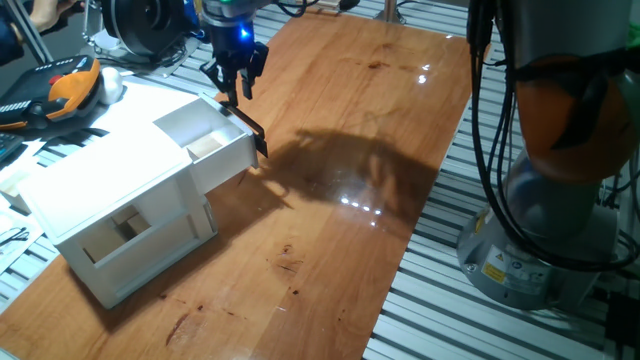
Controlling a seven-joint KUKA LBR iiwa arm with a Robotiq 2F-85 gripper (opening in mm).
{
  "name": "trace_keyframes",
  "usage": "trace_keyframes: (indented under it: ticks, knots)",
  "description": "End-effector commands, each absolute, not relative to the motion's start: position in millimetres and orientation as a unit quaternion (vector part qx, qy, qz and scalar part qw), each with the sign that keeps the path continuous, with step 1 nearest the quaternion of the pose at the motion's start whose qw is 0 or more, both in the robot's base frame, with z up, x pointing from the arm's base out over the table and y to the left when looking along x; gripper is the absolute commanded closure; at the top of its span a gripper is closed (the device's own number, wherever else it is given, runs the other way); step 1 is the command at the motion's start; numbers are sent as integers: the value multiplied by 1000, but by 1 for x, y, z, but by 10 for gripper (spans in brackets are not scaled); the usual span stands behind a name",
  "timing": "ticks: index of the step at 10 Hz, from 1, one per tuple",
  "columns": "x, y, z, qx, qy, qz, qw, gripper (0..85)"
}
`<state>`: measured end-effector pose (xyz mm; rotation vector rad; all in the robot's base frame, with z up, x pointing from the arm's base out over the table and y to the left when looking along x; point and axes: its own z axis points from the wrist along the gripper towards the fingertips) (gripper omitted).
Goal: Put things in the drawer
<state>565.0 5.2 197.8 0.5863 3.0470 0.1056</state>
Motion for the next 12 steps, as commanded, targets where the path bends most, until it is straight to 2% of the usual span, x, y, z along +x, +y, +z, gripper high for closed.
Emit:
trace_keyframes:
  ticks: [1, 12]
  knots:
    - [565, 6, 197, 189, 981, 35, 18, 510]
    - [567, 9, 185, 184, 982, 43, 11, 510]
